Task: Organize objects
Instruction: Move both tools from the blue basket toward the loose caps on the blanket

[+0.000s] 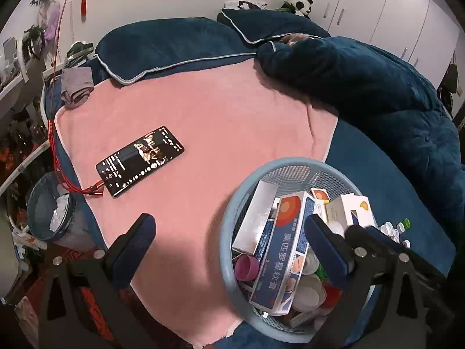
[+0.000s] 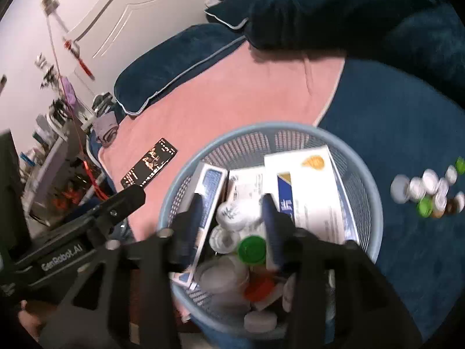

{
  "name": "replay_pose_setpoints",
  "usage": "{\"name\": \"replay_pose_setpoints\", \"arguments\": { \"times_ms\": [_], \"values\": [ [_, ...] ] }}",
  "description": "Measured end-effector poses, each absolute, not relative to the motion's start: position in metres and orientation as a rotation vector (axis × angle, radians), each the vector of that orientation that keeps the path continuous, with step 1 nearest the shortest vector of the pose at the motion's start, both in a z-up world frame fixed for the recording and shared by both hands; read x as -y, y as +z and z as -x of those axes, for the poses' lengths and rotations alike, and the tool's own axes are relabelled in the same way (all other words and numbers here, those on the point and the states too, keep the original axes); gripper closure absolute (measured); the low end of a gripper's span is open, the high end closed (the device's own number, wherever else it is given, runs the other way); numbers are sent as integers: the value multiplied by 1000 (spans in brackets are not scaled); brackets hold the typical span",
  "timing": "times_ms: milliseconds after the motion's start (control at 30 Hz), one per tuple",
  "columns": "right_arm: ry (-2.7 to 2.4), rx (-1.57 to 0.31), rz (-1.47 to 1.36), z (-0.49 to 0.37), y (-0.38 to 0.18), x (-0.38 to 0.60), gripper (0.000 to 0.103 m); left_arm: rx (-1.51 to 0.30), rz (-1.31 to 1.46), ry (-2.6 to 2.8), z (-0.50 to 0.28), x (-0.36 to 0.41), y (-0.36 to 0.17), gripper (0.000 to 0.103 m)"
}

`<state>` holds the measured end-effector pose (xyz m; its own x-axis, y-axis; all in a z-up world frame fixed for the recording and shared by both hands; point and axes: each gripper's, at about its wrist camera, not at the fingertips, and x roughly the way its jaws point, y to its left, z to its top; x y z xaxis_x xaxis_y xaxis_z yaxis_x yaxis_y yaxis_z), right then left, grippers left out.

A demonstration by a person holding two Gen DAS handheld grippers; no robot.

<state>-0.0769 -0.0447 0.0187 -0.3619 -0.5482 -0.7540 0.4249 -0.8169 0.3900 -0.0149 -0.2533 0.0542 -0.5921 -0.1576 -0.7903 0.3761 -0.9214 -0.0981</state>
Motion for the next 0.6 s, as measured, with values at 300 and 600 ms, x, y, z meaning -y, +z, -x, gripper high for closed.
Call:
{"name": "replay_pose_setpoints", "arguments": {
  "times_ms": [300, 600],
  "values": [
    [-2316, 188, -1223, 66, 34, 7, 10, -328, -1274, -2592, 23, 224, 43, 1],
    [-2381, 219, -1228, 64, 45, -38, 8, -282, -1271, -2686, 23, 173, 41, 1]
  ]
}}
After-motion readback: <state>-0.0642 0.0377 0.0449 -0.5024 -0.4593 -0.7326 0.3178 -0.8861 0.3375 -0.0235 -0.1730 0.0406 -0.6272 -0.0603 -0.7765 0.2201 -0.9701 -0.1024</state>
